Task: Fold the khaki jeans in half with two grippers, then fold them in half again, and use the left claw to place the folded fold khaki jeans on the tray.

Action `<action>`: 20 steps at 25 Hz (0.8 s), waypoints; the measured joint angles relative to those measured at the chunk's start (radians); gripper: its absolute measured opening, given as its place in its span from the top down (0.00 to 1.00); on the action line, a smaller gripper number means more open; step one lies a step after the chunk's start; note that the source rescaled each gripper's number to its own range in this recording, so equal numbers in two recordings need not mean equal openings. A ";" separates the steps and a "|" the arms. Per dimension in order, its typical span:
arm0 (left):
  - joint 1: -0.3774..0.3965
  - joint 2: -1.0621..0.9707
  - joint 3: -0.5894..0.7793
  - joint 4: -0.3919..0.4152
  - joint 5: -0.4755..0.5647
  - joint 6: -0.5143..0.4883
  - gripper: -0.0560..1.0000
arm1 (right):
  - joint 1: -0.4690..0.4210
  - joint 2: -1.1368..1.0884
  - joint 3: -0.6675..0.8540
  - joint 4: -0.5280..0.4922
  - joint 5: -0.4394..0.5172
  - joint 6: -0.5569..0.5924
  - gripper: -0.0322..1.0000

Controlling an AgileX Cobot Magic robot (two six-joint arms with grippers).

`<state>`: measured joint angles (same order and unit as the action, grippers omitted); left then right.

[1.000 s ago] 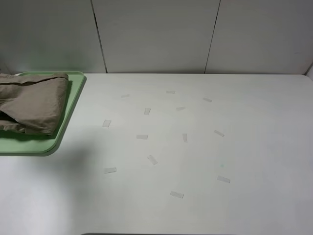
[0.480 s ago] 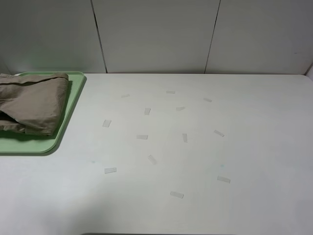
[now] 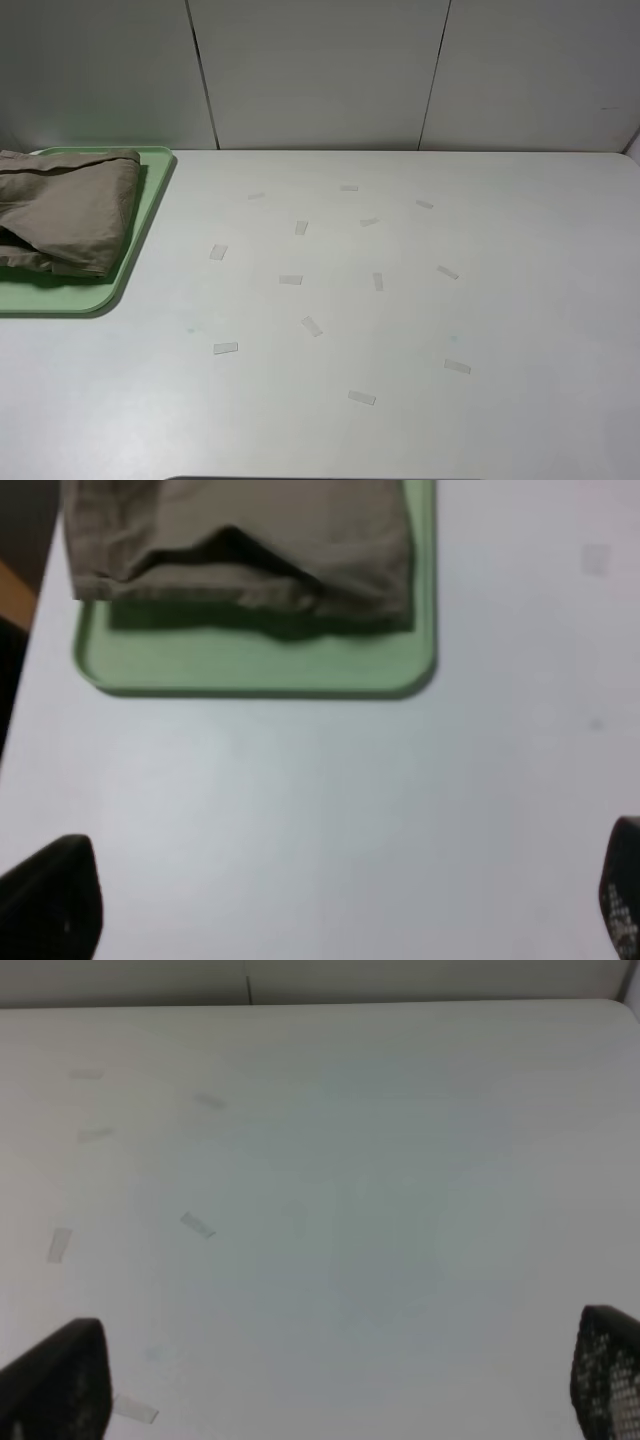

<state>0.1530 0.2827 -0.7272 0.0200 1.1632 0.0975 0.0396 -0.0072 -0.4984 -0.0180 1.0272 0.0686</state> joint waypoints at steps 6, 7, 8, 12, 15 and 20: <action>0.000 -0.268 0.134 -0.020 -0.004 0.002 0.00 | 0.000 0.000 0.000 0.000 0.000 0.000 0.00; 0.000 -0.284 0.153 -0.029 -0.007 0.003 0.00 | 0.000 0.000 0.000 0.000 0.000 0.000 0.00; 0.000 -0.286 0.167 -0.039 -0.008 0.003 0.00 | 0.000 0.000 0.000 0.000 0.000 0.000 0.00; 0.000 -0.290 0.207 -0.065 -0.053 0.003 0.00 | 0.000 0.000 0.000 0.000 0.000 0.000 0.00; 0.000 -0.292 0.229 -0.068 -0.090 0.004 0.00 | 0.000 0.000 0.000 0.001 0.000 0.000 0.00; 0.000 -0.292 0.233 -0.068 -0.097 0.004 0.01 | 0.000 0.000 0.000 0.001 0.000 0.000 0.00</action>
<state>0.1530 -0.0089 -0.4939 -0.0479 1.0662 0.1018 0.0396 -0.0072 -0.4984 -0.0171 1.0272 0.0686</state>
